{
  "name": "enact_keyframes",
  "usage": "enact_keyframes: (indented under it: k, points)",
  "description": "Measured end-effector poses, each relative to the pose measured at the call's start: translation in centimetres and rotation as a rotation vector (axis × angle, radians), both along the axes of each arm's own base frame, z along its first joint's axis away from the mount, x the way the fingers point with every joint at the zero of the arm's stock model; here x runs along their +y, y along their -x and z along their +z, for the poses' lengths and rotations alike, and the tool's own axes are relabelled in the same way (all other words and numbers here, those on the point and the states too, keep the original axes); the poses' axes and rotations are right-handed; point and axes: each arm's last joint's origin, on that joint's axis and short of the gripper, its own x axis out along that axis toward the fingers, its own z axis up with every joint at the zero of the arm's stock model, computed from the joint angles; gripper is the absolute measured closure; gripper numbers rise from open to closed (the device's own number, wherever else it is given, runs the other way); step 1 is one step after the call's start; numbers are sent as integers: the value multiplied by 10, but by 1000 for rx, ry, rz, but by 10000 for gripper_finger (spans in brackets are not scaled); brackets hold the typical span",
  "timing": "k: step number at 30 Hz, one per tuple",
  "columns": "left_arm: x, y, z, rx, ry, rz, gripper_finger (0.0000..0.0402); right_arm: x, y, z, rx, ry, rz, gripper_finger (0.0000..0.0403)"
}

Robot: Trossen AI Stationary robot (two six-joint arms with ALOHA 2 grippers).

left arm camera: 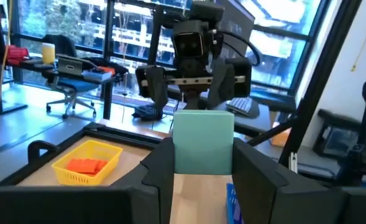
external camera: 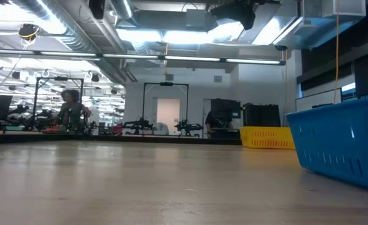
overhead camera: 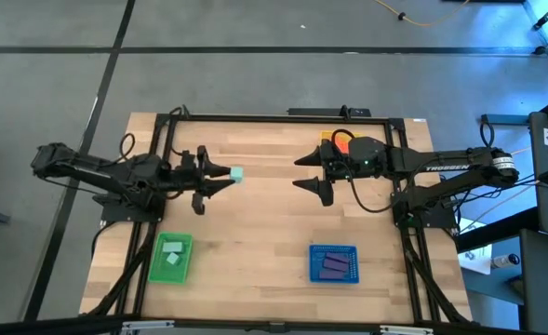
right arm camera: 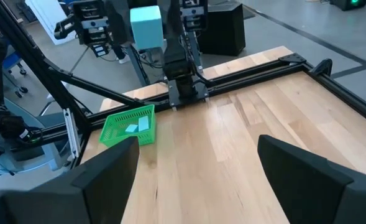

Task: Sort & place blocks by color
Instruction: Put the blue block into the green bin

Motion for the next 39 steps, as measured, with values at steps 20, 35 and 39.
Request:
enact_keyframes:
  k: [20, 35, 39]
  points:
    - [-16, 12, 14, 459, 159, -296, 284, 0, 0, 0, -2, -2, -1, 70]
    - [-119, 54, -62, 1323, 305, -592, 285, 0, 0, 0, 4, 4, 1, 70]
    - [-139, 63, -81, 1402, 215, -570, 285, 0, 0, 0, 4, 4, 1, 70]
